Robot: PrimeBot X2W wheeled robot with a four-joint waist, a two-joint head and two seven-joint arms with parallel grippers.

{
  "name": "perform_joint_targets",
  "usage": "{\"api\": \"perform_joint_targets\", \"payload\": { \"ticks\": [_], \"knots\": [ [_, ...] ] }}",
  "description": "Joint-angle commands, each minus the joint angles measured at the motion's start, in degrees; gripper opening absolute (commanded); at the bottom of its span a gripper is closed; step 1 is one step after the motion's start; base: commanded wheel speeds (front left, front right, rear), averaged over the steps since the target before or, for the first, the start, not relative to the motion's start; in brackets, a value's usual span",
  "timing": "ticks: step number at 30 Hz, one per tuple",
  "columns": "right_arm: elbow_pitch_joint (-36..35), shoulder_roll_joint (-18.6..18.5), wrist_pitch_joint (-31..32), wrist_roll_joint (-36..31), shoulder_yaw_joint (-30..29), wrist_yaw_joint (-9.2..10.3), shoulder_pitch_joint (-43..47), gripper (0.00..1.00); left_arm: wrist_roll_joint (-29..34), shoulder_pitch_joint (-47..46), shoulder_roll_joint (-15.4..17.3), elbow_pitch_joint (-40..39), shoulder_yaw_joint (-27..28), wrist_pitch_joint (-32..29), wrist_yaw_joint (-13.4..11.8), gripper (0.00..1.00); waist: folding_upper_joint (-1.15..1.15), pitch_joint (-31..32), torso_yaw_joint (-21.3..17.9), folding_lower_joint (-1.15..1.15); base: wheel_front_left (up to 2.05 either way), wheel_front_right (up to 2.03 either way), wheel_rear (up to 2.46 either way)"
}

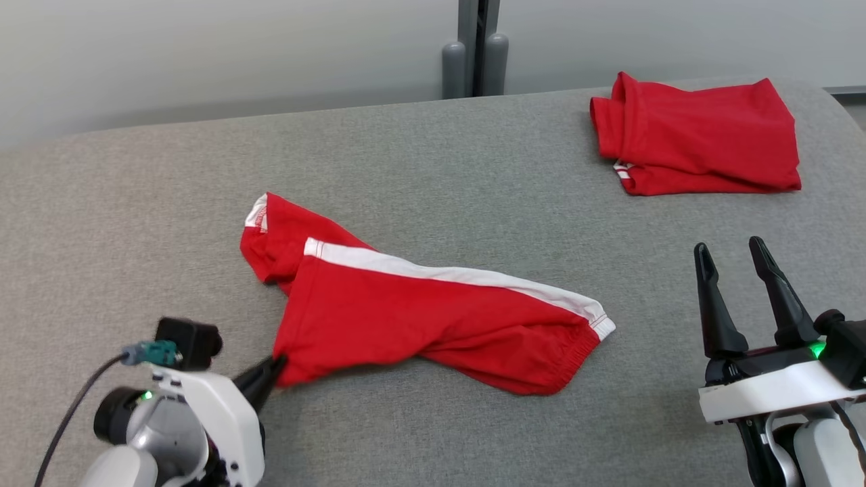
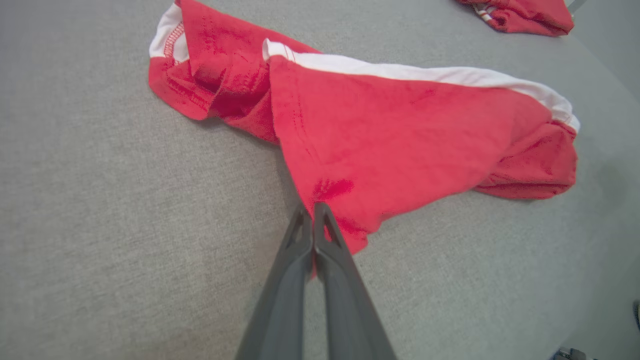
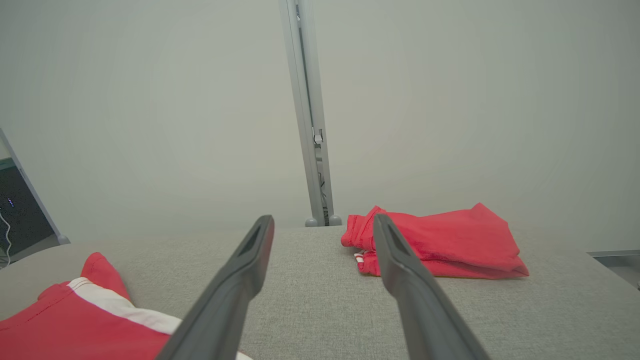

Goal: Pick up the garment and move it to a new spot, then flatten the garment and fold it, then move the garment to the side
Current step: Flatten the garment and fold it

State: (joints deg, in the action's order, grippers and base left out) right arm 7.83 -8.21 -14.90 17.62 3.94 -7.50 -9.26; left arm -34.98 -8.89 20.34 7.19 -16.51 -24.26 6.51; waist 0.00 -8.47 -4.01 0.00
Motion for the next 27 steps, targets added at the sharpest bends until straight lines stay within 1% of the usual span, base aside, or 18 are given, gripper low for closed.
{"api": "perform_joint_targets", "payload": {
  "ticks": [1,4,8,15,16,17,21,27],
  "knots": [
    [-0.06,-0.62,-0.22,-0.19,-0.15,0.0,0.29,1.0,-0.41,1.39,0.59,-1.24,-0.07,-0.86,-0.07,0.0,0.0,0.26,0.62,0.0,0.0,0.0,0.0],
    [-0.02,-0.83,-0.22,-0.2,-0.09,-0.01,0.38,1.0,-0.31,3.81,2.17,-2.86,0.03,-2.57,-1.08,0.0,0.0,0.31,1.3,0.0,0.0,0.0,0.0],
    [0.09,-1.02,-0.22,-0.07,0.12,0.0,0.25,1.0,0.85,5.87,3.5,-2.86,0.04,-3.91,-2.8,0.0,0.0,0.21,1.55,0.0,0.0,0.0,0.0],
    [0.05,-1.33,-0.22,0.17,-0.21,0.0,0.86,1.0,1.84,7.73,3.94,-2.66,0.43,-4.78,-5.86,0.0,0.0,-0.27,1.04,0.0,0.0,0.0,0.0],
    [0.06,-1.31,-0.22,0.19,-0.3,0.0,0.87,1.0,1.64,7.79,3.63,-2.92,0.71,-4.36,-6.28,0.2,0.0,-0.26,0.91,0.0,0.0,0.0,0.0],
    [0.09,-1.31,-0.22,0.21,-0.38,0.0,0.9,1.0,1.37,8.0,3.3,-3.26,0.83,-3.99,-6.51,1.0,0.0,-0.21,0.79,0.0,0.0,0.0,0.0],
    [0.19,-1.26,-0.22,0.24,-0.48,0.0,0.97,1.0,1.02,8.55,2.85,-4.51,1.42,-2.64,-7.11,1.0,0.0,-0.03,0.61,0.0,0.0,0.0,0.0],
    [0.28,-0.82,-0.22,0.18,-0.4,0.0,1.06,1.0,2.59,8.79,2.91,-8.62,2.23,-0.03,-8.75,1.0,0.0,0.67,0.57,0.0,0.0,0.0,0.0]
  ]
}}
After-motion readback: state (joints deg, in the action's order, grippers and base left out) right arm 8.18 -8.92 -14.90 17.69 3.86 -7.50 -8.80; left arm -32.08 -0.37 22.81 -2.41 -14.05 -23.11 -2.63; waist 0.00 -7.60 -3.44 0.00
